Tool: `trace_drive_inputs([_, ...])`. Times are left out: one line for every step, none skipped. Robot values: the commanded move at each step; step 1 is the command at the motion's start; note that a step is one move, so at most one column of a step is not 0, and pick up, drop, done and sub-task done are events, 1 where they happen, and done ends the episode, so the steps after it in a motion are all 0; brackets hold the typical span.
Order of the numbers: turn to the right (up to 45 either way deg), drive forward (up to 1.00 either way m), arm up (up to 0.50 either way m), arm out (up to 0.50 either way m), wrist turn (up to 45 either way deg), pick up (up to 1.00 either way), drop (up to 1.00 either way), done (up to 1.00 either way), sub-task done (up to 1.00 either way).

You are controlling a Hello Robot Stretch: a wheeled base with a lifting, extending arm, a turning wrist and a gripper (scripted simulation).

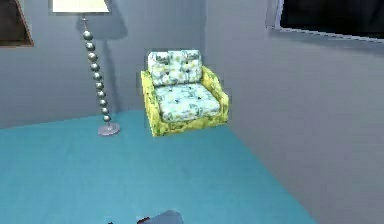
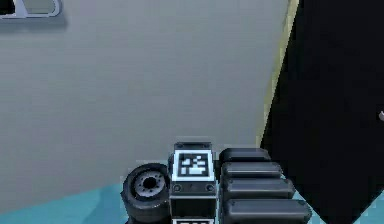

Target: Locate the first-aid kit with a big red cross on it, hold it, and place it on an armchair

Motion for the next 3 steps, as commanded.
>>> trace_drive_inputs([0.0, 1.0, 0.0, 0.0, 0.0, 0.0, 0.0, 0.0, 0.0])
trace_drive_inputs([6.0, 0.0, 0.0, 0.0, 0.0, 0.0, 0.0, 0.0, 0.0])
trace_drive_inputs([0.0, 0.45, 0.0, 0.0, 0.0, 0.0, 0.0, 0.0, 0.0])
